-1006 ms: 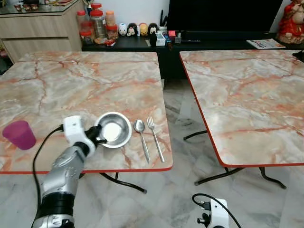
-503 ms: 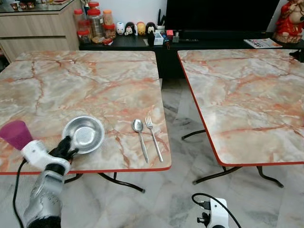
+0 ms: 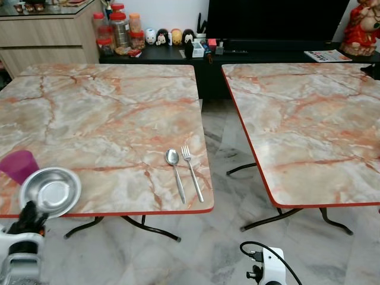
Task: Setting the table
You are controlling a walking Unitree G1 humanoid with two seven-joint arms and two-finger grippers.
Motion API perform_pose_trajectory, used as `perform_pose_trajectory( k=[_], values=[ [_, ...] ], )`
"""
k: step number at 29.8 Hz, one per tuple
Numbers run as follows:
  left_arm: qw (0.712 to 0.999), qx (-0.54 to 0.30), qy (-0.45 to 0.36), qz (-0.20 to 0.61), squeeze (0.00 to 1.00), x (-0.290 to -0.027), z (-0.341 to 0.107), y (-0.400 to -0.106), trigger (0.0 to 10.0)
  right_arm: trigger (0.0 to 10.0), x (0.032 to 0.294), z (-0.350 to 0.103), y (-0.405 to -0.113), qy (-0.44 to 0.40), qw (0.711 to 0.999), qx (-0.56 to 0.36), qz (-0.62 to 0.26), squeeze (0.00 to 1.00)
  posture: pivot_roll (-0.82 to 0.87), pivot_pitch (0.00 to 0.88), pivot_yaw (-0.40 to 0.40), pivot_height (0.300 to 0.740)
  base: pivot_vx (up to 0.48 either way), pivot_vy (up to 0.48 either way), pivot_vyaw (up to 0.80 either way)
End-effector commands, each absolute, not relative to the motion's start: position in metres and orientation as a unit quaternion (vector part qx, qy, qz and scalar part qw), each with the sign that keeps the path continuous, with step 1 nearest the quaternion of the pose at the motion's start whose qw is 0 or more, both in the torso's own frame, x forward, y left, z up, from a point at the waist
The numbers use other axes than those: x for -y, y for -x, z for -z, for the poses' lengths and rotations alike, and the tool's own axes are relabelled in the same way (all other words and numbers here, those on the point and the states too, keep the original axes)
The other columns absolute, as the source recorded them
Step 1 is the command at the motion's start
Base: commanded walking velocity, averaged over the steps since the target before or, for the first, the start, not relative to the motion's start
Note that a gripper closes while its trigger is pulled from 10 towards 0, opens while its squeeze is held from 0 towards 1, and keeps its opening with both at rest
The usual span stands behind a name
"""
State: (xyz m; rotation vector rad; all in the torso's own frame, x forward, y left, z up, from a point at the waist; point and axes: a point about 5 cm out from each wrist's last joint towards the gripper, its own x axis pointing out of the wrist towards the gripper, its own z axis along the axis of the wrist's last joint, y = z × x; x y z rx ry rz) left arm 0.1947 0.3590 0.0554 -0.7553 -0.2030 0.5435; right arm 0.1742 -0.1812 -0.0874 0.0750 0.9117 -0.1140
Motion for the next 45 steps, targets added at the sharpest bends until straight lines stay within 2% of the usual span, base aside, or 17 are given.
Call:
perform_pose_trajectory(
  k=[1,4,9,12,16,18,23,26,28,32,34,35,36,37,45],
  values=[
    [0.871,0.094,0.375,-0.303,0.0,-0.369,-0.044,-0.176,10.0,10.0,0.183,0.086,-0.176,-0.036,0.9,-0.432,0.056,0.0,0.09,0.0,-0.049,0.74,0.0,0.0,0.0],
    [0.84,0.114,0.399,-0.349,0.0,-0.385,-0.036,-0.153,10.0,10.0,0.184,0.085,-0.177,-0.035,0.9,-0.431,0.056,0.0,0.1,0.0,-0.052,0.74,0.0,0.0,0.0],
    [0.826,0.118,0.399,-0.38,0.0,-0.392,-0.029,-0.137,10.0,10.0,0.184,0.085,-0.177,-0.035,0.9,-0.43,0.056,0.0,0.1,0.0,-0.053,0.74,0.0,0.0,0.0],
    [0.814,0.088,0.386,-0.425,0.0,-0.396,-0.016,-0.12,10.0,10.0,0.184,0.085,-0.177,-0.035,0.9,-0.43,0.056,0.0,0.1,0.0,-0.051,0.74,0.0,0.0,0.0],
    [0.804,0.061,0.379,-0.454,0.0,-0.396,-0.006,-0.112,10.0,10.0,0.184,0.085,-0.177,-0.035,0.9,-0.43,0.057,0.0,0.1,0.0,-0.051,0.74,0.0,0.0,0.0],
    [0.804,0.062,0.379,-0.454,0.0,-0.396,-0.005,-0.112,10.0,10.0,0.184,0.085,-0.177,-0.035,0.9,-0.43,0.057,0.0,0.1,0.0,-0.051,0.74,0.0,0.0,0.0],
    [0.829,-0.106,0.307,-0.455,0.0,-0.37,0.024,-0.12,10.0,10.0,0.184,0.086,-0.177,-0.035,0.899,-0.432,0.062,0.0,0.09,0.0,-0.043,0.74,0.0,0.0,0.0],
    [0.833,-0.131,0.296,-0.449,0.0,-0.365,0.029,-0.122,10.0,10.0,0.184,0.086,-0.176,-0.034,0.899,-0.433,0.063,0.0,0.09,0.0,-0.04,0.74,0.0,0.0,0.0],
    [0.852,-0.211,0.256,-0.404,0.0,-0.345,0.042,-0.133,10.0,10.0,0.184,0.086,-0.176,-0.032,0.898,-0.434,0.067,0.0,0.08,0.0,-0.04,0.74,0.0,0.0,0.0],
    [0.875,-0.278,0.214,-0.334,0.0,-0.318,0.051,-0.152,10.0,10.0,0.184,0.086,-0.176,-0.03,0.897,-0.436,0.068,0.0,0.08,0.0,-0.037,0.74,0.0,0.0,0.0],
    [0.884,-0.288,0.199,-0.309,0.0,-0.31,0.052,-0.16,10.0,10.0,0.184,0.086,-0.176,-0.03,0.897,-0.436,0.068,0.0,0.08,0.0,-0.036,0.74,0.0,0.0,0.0],
    [0.899,-0.309,0.169,-0.262,0.0,-0.295,0.053,-0.173,10.0,10.0,0.184,0.086,-0.176,-0.031,0.897,-0.436,0.069,0.0,0.07,0.0,-0.032,0.74,0.0,0.0,0.0],
    [0.899,-0.309,0.169,-0.262,0.0,-0.295,0.053,-0.173,10.0,10.0,0.184,0.086,-0.176,-0.031,0.897,-0.436,0.069,0.0,0.07,0.0,-0.032,0.74,0.0,0.0,0.0],
    [0.908,-0.329,0.143,-0.217,0.0,-0.279,0.055,-0.184,10.0,10.0,0.184,0.086,-0.177,-0.032,0.897,-0.435,0.07,0.0,0.06,0.0,-0.026,0.74,0.0,0.0,0.0],
    [0.922,-0.356,0.091,-0.123,0.0,-0.236,0.058,-0.209,10.0,10.0,0.185,0.086,-0.176,-0.036,0.897,-0.435,0.078,0.0,0.05,0.0,-0.018,0.74,0.0,0.0,0.0]
  ],
)
